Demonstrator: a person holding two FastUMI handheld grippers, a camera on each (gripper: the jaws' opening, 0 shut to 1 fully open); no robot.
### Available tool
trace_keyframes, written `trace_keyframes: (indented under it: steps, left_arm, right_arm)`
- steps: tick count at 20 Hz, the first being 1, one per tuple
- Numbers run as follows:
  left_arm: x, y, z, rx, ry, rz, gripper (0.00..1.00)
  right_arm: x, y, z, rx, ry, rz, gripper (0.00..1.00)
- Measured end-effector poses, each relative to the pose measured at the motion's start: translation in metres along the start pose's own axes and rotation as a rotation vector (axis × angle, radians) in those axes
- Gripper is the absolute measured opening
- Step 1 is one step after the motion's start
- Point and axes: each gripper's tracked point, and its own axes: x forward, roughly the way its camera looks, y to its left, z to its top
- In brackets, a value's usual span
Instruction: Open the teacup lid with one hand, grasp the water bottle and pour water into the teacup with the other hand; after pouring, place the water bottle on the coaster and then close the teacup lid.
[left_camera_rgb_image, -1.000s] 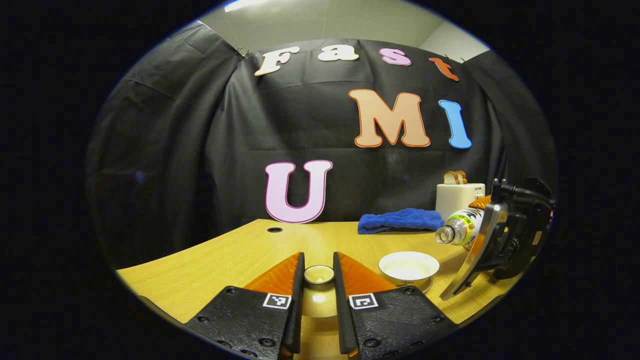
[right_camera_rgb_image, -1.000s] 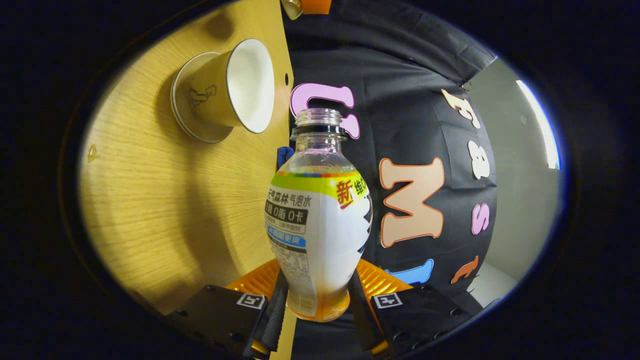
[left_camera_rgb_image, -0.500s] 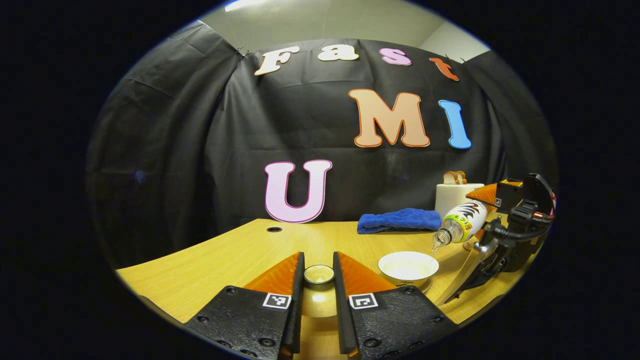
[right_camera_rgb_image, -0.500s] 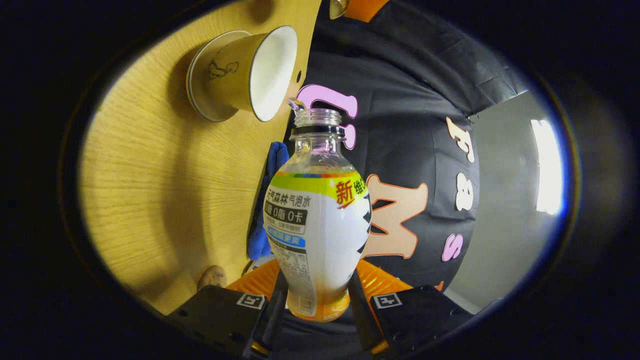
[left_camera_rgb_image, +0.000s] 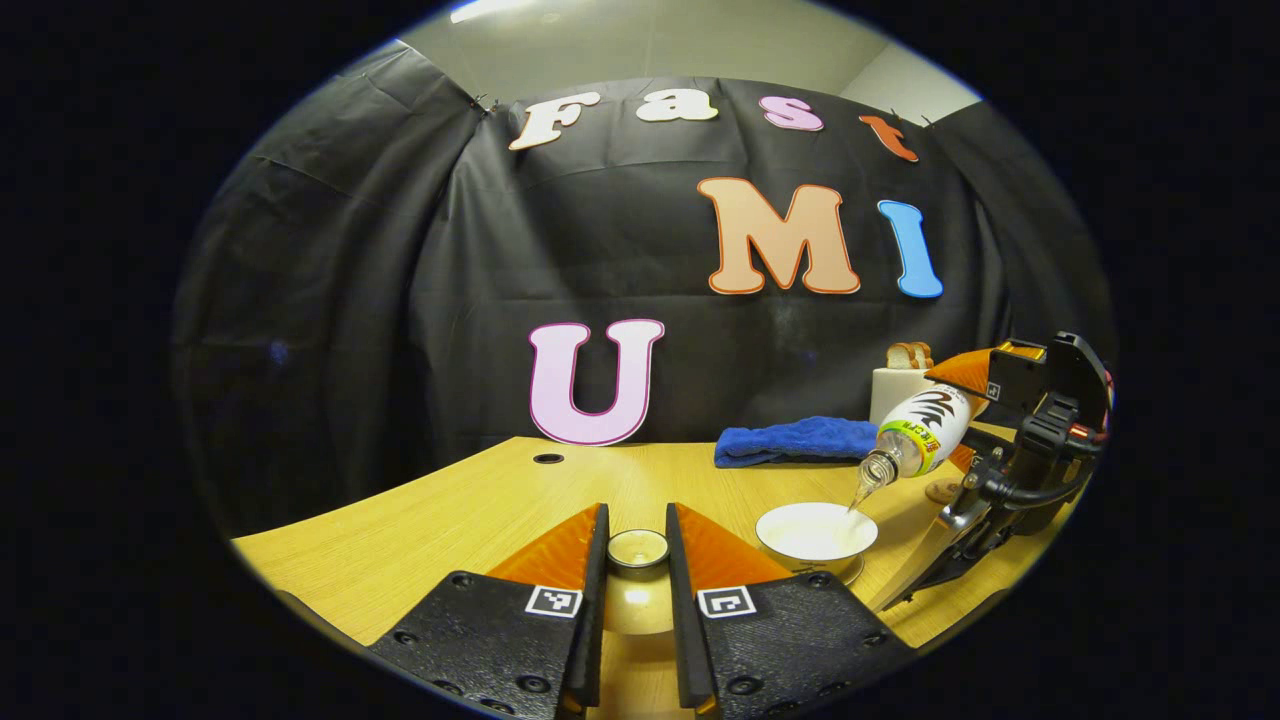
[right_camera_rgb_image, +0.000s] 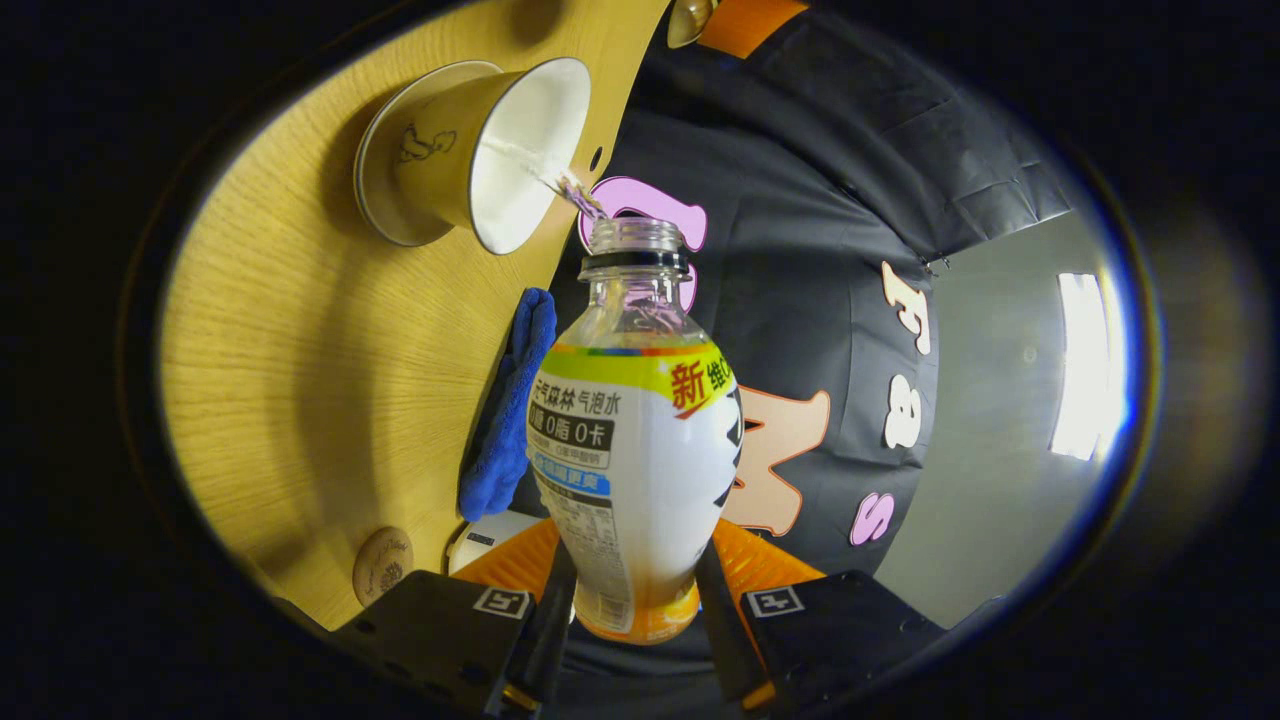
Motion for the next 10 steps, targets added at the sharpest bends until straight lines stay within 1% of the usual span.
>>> trace_keyframes:
  steps: [4, 10]
  left_arm:
    - [0.001, 0.0, 0.0, 0.0, 0.0, 0.0, 0.27]
    - [0.0, 0.0, 0.0, -0.001, 0.0, 0.0, 0.27]
  right_arm:
    - [0.0, -0.008, 0.003, -0.057, -0.021, -0.054, 0.63]
    - [0.005, -0.014, -0.002, -0.093, -0.02, -0.091, 0.63]
